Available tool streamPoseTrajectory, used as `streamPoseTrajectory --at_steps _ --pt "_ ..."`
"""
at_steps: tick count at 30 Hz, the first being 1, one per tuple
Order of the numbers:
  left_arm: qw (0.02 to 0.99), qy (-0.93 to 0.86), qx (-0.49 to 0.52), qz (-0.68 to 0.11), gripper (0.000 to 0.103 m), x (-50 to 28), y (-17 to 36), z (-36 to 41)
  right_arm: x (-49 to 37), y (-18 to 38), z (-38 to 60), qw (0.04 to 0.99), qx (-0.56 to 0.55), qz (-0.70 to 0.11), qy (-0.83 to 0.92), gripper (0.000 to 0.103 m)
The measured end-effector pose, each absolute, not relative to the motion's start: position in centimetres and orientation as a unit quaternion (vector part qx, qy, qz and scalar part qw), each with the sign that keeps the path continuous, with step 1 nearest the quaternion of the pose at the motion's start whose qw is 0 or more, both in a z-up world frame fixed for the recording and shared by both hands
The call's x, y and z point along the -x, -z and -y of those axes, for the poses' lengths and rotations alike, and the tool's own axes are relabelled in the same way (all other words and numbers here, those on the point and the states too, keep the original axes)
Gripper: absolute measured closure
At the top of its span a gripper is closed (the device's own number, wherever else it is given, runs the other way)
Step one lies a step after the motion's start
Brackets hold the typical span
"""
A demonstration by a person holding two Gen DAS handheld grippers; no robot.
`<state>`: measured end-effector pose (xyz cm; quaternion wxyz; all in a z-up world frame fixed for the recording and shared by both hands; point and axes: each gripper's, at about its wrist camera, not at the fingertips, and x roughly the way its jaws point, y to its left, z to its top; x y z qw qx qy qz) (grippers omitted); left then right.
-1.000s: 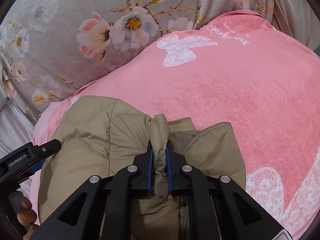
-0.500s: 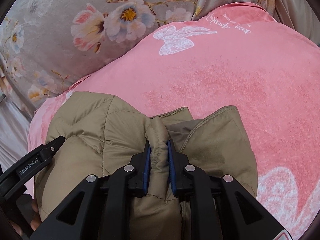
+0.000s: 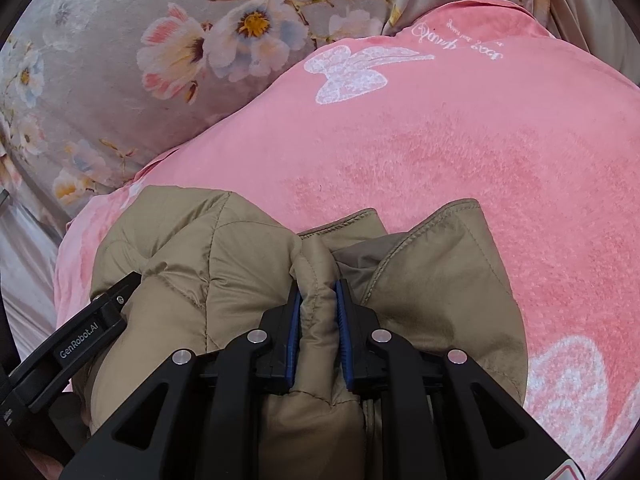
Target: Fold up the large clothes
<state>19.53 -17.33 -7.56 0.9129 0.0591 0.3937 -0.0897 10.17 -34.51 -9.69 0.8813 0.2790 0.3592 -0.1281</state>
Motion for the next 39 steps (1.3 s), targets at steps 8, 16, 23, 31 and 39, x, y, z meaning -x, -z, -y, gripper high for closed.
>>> streamPoseTrajectory --at_steps 8,16,23,31,39 --pt "0.917 0.084 -0.066 -0.385 0.012 -19.6 7.9 17.6 -10.3 9.7 34.6 0.881 -0.279 -0.360 0.129 0.089" --pt "0.918 0.081 -0.069 -0.382 0.012 -19.6 8.0 17.7 -10.6 10.0 34.7 0.880 -0.277 -0.364 0.132 0.089" --pt "0.901 0.128 -0.060 -0.410 0.012 -18.6 6.3 15.5 -9.2 6.8 34.3 0.874 -0.244 -0.397 0.135 0.082" --pt "0.883 0.168 -0.084 -0.431 0.012 -10.7 3.8 10.2 -0.3 2.3 29.5 0.898 -0.185 -0.385 0.109 0.078" --pt "0.865 0.166 -0.075 -0.467 0.011 -7.4 6.6 8.9 1.7 5.4 26.2 0.892 -0.135 -0.410 0.137 0.078"
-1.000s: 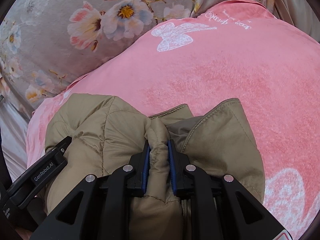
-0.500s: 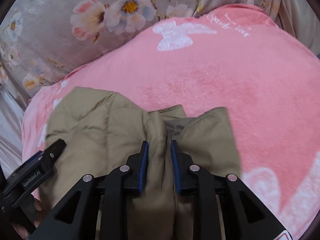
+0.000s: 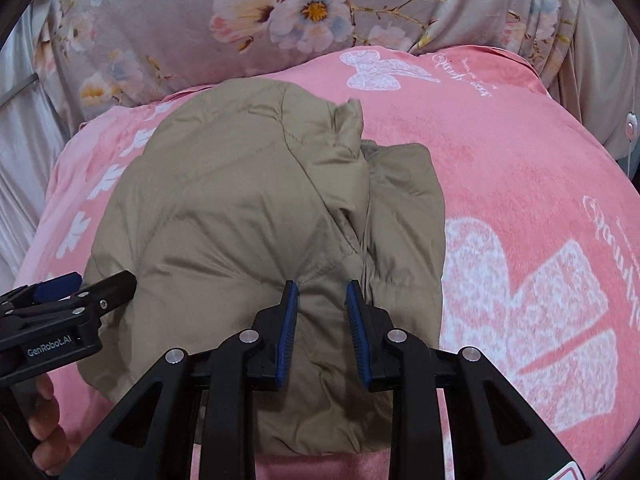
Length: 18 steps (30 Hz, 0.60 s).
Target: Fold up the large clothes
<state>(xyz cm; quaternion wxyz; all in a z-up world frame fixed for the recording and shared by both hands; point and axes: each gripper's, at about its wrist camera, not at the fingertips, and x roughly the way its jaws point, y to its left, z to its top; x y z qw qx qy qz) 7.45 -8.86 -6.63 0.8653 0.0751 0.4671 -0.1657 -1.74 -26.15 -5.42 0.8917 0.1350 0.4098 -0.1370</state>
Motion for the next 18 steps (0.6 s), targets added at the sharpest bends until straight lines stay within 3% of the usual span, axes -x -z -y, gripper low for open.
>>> streamPoseTrajectory --at_steps 18 --pt "0.872 0.153 -0.084 -0.457 0.005 -7.8 9.1 9.6 1.3 7.8 26.2 0.891 -0.152 -0.408 0.132 0.077"
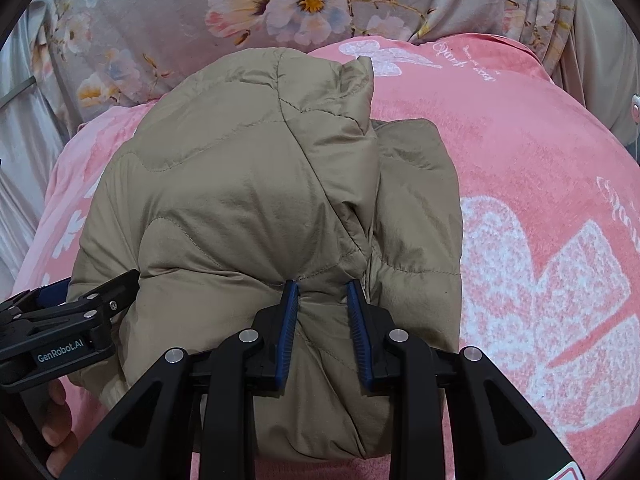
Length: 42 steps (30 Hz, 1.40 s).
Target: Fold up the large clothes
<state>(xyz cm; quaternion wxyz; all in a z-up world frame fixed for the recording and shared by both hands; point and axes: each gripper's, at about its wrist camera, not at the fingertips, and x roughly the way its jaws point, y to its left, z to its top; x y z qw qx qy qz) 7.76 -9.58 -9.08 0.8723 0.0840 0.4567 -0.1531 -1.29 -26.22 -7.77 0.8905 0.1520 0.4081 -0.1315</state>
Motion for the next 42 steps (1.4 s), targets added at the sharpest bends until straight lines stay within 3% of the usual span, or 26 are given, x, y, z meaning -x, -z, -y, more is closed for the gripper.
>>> streamPoseTrajectory --at_steps 6,7,10,13,14,23,26,36,39,41,42 --pt "0.873 0.150 -0.085 -0.455 0.005 -7.6 8.9 9.6 1.5 7.6 26.7 0.889 -0.151 -0.410 0.137 0.072" --pt "0.872 0.153 -0.077 -0.459 0.005 -7.7 8.7 9.3 1.7 7.3 26.9 0.885 -0.150 -0.413 0.154 0.056" --pt "0.859 0.174 -0.042 -0.481 0.005 -8.1 7.9 7.8 2.8 6.1 28.1 0.884 -0.171 -0.408 0.150 0.048" --pt "0.856 0.198 0.008 -0.478 0.005 -9.0 6.3 5.8 4.2 5.0 30.4 0.886 -0.204 -0.387 0.154 0.025" --pt "0.854 0.208 0.029 -0.476 0.005 -9.6 5.8 5.1 4.5 5.0 31.4 0.885 -0.212 -0.382 0.159 0.022" --pt "0.786 0.283 0.143 -0.531 0.005 -15.9 8.6 3.0 1.9 10.1 36.9 0.818 -0.400 -0.412 0.034 0.021" --pt "0.744 0.330 0.189 -0.549 0.005 -16.5 10.1 3.8 1.3 10.6 36.4 0.818 -0.414 -0.400 0.009 0.020" --pt "0.774 0.322 0.134 -0.528 0.005 -16.5 9.2 6.5 -2.5 11.4 34.2 0.804 -0.451 -0.377 -0.086 0.021" --pt "0.794 0.313 0.102 -0.512 0.008 -16.6 8.4 7.4 -4.0 11.6 33.9 0.796 -0.472 -0.364 -0.107 0.037" --pt "0.811 0.305 0.076 -0.494 0.014 -16.6 7.4 7.8 -4.5 11.4 33.9 0.799 -0.473 -0.354 -0.111 0.060" --pt "0.816 0.304 0.066 -0.487 0.018 -16.7 7.0 7.7 -4.7 11.0 33.9 0.803 -0.469 -0.350 -0.111 0.064"
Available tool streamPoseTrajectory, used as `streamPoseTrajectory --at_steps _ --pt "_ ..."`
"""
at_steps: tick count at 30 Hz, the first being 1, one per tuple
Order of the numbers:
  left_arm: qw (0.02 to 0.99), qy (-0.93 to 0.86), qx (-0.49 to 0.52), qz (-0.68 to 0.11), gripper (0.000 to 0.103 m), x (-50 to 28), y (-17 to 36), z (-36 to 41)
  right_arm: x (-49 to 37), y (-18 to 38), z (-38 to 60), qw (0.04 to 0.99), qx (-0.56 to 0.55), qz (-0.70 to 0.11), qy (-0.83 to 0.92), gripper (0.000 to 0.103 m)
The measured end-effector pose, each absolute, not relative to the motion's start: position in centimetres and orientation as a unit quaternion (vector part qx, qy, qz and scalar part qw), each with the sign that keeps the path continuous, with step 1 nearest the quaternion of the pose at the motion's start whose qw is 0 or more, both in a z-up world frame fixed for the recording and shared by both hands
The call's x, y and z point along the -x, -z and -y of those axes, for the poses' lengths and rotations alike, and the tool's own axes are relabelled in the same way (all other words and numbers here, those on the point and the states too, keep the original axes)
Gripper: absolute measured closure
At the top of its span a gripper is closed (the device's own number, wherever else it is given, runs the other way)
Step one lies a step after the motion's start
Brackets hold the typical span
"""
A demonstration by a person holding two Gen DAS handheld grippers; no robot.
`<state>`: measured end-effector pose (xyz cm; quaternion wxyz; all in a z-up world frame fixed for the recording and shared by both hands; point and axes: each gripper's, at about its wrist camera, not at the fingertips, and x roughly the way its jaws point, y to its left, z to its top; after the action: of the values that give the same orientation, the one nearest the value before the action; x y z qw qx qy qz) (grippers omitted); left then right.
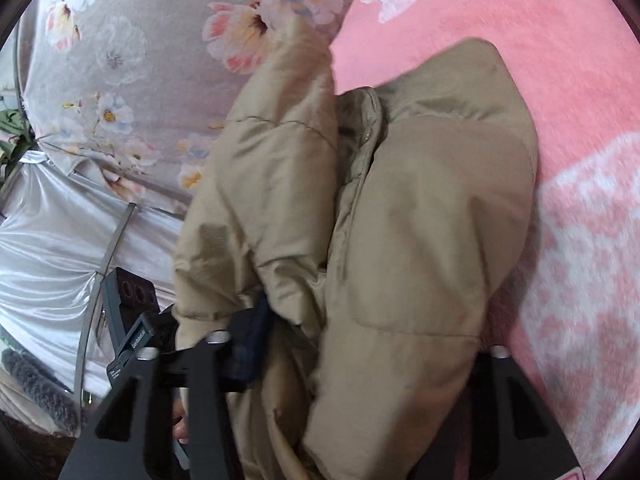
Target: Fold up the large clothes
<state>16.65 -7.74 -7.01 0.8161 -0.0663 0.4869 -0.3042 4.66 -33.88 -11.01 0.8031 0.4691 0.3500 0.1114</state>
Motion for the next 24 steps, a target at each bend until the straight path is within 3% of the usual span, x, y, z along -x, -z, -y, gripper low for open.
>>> streamPoseTrajectory --at_steps 2,6,14,24 --pt "0.826 0.306 0.044 -0.471 0.026 -16.7 6.0 8.1 -5.0 9.9 33.6 0.815 -0.458 -0.339 -0.109 0.074" --pt "0.840 0.330 0.032 -0.429 0.039 -17.4 3.3 8.3 -5.6 7.1 33.4 0.837 -0.443 -0.300 -0.113 0.078" --pt "0.876 0.328 0.002 -0.353 0.045 -19.0 -1.7 8.9 -9.8 0.2 31.6 0.896 -0.348 -0.245 -0.123 0.078" --pt "0.918 0.281 -0.022 -0.279 0.046 -23.5 -5.7 5.3 -16.8 -2.6 28.2 0.919 -0.289 -0.211 -0.167 0.078"
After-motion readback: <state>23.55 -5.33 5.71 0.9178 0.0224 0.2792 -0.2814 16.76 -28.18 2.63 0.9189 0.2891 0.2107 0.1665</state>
